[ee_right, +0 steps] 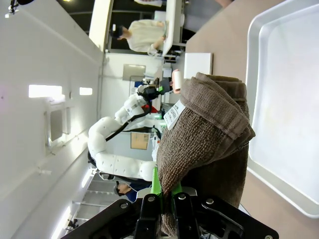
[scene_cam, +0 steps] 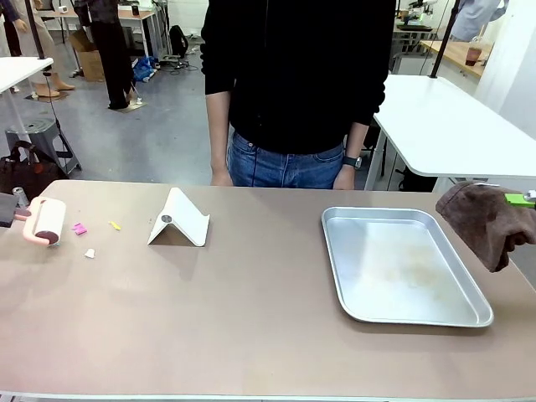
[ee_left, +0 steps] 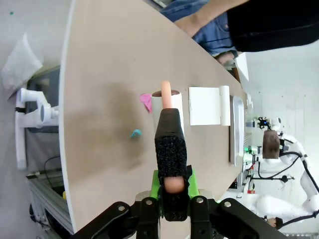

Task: Clean the surface of the table.
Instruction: Clean the area not pointed to by the person.

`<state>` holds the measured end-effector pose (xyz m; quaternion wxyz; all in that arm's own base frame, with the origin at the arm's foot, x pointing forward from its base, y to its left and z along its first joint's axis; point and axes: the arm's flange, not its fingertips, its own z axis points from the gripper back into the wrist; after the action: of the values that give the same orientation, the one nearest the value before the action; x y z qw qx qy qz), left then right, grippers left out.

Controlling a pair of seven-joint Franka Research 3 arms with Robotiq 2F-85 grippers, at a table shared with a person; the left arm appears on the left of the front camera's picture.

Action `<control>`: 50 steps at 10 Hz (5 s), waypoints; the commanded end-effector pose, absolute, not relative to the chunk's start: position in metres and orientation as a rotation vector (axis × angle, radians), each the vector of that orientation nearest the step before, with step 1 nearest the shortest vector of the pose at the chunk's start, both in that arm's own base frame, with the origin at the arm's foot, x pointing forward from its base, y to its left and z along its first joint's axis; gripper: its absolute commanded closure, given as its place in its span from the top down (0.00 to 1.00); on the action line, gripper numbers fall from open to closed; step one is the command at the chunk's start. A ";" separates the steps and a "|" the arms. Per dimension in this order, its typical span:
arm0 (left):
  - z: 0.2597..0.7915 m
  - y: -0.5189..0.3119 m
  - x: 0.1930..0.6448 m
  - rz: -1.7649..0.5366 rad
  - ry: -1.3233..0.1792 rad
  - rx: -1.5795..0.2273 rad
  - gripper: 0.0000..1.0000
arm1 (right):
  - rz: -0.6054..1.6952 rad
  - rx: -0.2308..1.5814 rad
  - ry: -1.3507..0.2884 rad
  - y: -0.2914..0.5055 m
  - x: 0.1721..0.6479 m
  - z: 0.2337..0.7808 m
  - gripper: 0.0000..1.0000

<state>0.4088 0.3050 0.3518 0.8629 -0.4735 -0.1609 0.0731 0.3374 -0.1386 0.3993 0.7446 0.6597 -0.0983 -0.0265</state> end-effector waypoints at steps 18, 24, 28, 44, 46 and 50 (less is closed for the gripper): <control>0.317 0.293 0.460 0.230 0.013 -0.875 0.22 | -0.056 1.460 -0.211 -0.142 0.337 0.405 0.07; 0.321 0.245 0.503 0.212 0.109 -0.937 0.22 | -0.056 1.460 -0.211 -0.142 0.337 0.405 0.07; 0.328 0.206 0.527 0.180 0.127 -0.951 0.22 | -0.056 1.460 -0.211 -0.142 0.337 0.405 0.07; 0.409 0.295 0.417 0.046 -0.091 -1.009 0.22 | -0.056 1.460 -0.211 -0.142 0.337 0.405 0.07; 0.396 0.313 0.394 0.075 -0.081 -1.015 0.22 | -0.056 1.460 -0.211 -0.142 0.337 0.405 0.07; 0.368 0.320 0.376 0.112 -0.059 -0.985 0.22 | -0.056 1.460 -0.211 -0.142 0.337 0.405 0.07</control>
<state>0.3791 0.3243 0.3714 0.8741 -0.4817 -0.0258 0.0574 0.3372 -0.1395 0.3994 0.7440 0.6604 -0.0985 -0.0270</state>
